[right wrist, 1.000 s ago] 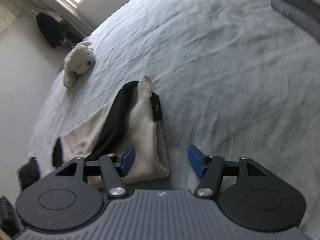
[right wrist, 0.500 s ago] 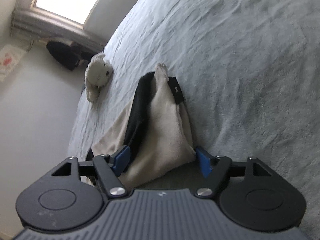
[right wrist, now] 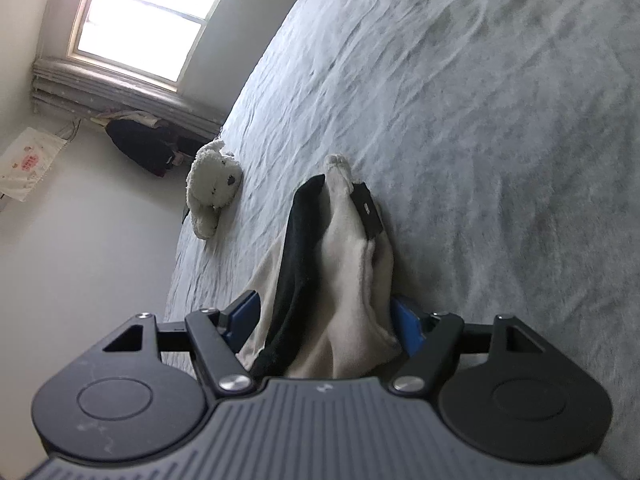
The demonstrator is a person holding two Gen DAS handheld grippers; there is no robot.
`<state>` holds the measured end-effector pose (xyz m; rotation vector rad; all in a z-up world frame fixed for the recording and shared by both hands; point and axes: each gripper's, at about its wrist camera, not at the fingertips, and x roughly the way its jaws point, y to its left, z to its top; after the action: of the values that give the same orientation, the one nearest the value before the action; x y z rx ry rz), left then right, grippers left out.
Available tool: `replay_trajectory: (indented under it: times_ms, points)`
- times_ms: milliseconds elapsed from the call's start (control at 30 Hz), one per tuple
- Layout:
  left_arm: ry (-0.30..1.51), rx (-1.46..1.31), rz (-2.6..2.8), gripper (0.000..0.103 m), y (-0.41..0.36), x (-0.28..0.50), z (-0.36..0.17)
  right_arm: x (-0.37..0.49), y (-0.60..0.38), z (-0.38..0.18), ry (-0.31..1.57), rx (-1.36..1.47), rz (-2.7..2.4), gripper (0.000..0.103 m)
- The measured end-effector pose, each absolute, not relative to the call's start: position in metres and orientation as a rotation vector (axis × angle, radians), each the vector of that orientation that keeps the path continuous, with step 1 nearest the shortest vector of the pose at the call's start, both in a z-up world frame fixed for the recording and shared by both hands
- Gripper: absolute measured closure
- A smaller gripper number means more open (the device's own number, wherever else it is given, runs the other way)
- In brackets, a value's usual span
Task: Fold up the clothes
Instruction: 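Close the right gripper on the end of the shirt strip, then lift the gripped strip end with the right gripper toward the left gripper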
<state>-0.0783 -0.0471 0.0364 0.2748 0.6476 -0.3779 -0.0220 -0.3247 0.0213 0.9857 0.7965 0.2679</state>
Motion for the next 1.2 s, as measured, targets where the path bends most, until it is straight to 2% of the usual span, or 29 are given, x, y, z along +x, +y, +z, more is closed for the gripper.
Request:
replay_trajectory:
  times_ms: [300,367,433,533,833,1200]
  points:
    - [0.651,0.269,-0.388,0.075,-0.045,-0.079,0.038,-0.001,-0.306,0.023,0.817,0.847,0.279,0.029]
    - [0.652,0.266,-0.394,0.074,-0.044,-0.079,0.039,0.0,-0.303,0.023,0.814,0.832,0.277,0.031]
    - [0.653,0.252,-0.406,0.073,-0.042,-0.079,0.042,-0.001,-0.297,0.025,0.82,0.795,0.272,0.056]
    - [0.648,0.198,-0.436,0.072,-0.036,-0.077,0.05,-0.001,-0.289,0.032,0.805,0.721,0.257,0.076]
    - [0.601,0.18,-0.411,0.072,-0.031,-0.063,0.06,-0.008,-0.271,0.055,0.729,0.6,0.272,0.081]
    - [0.635,0.301,-0.329,0.072,-0.05,-0.04,0.037,-0.002,-0.245,0.073,0.667,0.53,0.297,0.082]
